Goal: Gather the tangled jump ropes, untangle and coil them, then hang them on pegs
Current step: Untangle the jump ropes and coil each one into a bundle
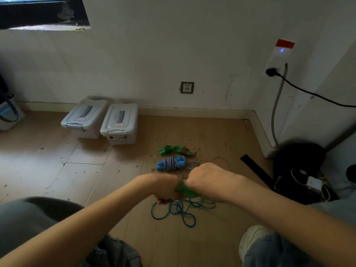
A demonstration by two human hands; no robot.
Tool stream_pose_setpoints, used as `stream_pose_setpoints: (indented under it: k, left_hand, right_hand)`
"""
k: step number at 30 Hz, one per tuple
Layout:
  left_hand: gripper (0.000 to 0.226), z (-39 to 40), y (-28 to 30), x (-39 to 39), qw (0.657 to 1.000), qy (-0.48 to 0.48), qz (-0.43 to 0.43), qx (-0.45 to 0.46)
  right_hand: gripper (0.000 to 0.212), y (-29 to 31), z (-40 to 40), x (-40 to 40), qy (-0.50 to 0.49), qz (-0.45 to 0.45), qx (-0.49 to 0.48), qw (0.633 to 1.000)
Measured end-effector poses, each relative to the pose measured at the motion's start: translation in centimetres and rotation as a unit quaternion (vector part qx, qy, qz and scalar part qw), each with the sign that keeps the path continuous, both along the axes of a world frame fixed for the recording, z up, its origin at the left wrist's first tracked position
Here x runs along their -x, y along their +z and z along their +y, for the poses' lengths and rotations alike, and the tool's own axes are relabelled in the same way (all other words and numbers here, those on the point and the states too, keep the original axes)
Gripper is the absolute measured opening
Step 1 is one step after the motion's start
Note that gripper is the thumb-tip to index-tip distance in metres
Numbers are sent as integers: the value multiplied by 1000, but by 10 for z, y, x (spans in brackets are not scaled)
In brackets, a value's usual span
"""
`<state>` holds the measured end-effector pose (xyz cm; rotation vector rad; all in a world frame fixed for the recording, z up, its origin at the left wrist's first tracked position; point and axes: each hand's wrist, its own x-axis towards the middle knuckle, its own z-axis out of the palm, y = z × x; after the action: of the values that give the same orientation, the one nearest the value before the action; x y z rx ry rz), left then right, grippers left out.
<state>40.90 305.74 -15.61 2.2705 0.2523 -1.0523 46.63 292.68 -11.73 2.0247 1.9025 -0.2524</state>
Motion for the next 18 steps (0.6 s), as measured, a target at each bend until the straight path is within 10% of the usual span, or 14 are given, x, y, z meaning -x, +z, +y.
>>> stream_pose_setpoints:
  k: [8,10,14,18]
  left_hand:
    - [18,-10,31,18,979,-101,35,173]
    - [10,-7,49,22,963,-103,9,249]
    - [14,8,79,24,919,44,-107,378]
    - [26,13,81,16,855,246,-156,429]
  right_hand:
    - [17,26,-16,-41,-127,436,53,889]
    - [19,31,-23,-48,-160,570,38,805]
    - [13,29,-22,-55,-248,802,-138,525]
    - [18,19,-20,-52,-303,742,-228,553]
